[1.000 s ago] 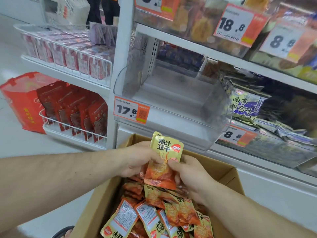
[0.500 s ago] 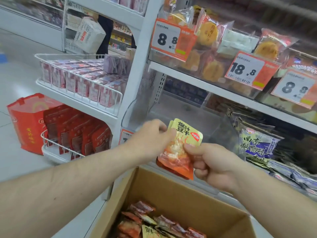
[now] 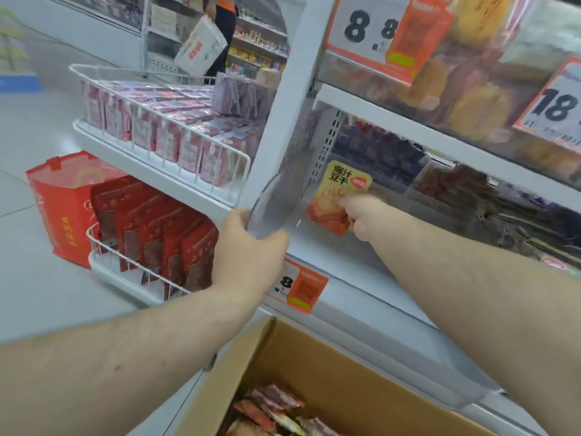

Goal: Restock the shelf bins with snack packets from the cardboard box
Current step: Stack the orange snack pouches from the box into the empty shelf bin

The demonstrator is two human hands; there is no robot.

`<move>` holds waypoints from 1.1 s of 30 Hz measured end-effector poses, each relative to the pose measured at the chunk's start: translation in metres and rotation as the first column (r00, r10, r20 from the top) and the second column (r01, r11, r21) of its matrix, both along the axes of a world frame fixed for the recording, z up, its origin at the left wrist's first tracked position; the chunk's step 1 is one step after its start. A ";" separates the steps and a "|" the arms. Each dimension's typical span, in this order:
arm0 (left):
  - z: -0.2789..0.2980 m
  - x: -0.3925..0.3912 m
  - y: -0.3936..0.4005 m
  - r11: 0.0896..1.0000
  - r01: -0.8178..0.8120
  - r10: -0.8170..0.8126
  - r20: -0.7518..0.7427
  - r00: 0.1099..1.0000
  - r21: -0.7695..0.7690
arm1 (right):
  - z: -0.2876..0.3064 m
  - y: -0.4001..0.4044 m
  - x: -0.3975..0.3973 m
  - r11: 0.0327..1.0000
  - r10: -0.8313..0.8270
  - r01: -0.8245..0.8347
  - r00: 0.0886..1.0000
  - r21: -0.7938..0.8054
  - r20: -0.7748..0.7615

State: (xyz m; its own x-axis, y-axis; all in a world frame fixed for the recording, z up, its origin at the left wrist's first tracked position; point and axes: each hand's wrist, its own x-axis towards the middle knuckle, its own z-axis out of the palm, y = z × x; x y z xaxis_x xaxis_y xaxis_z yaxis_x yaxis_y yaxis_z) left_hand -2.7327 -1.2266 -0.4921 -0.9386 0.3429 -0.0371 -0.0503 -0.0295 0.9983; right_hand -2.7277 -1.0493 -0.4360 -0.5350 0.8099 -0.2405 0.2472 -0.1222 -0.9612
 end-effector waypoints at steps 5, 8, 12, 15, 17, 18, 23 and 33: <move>-0.003 -0.002 0.006 0.997 -0.014 0.015 -0.006 1.000 0.077 | -0.028 0.011 -0.031 0.992 -0.005 -0.001 0.999 0.130 0.045; -0.004 -0.005 0.008 0.996 -0.011 0.010 0.016 1.000 0.085 | -0.037 0.017 -0.045 0.989 0.013 -0.035 0.988 0.147 0.154; -0.007 -0.007 0.009 0.995 -0.022 0.020 0.015 1.000 0.097 | -0.044 0.016 -0.053 0.970 0.025 -0.100 0.948 0.223 0.318; -0.006 -0.006 0.008 0.994 -0.035 0.033 0.020 0.999 0.103 | -0.048 0.033 -0.052 0.948 0.016 -0.138 0.922 0.288 0.387; -0.006 -0.006 0.008 0.995 -0.033 0.031 0.015 0.999 0.097 | -0.039 0.030 -0.048 0.950 -0.009 -0.123 0.907 0.285 0.420; -0.007 -0.006 0.008 0.995 -0.030 0.029 0.012 1.000 0.098 | -0.036 0.027 -0.047 0.946 -0.024 -0.114 0.908 0.303 0.419; -0.007 -0.006 0.008 0.996 -0.020 0.023 -0.036 0.999 0.089 | -0.036 0.034 -0.050 0.931 0.014 -0.199 0.859 0.307 0.512; 0.016 -0.003 -0.009 0.959 -0.275 0.199 -0.541 0.817 -0.063 | -0.014 0.017 -0.005 0.890 0.068 -0.293 0.843 0.350 0.533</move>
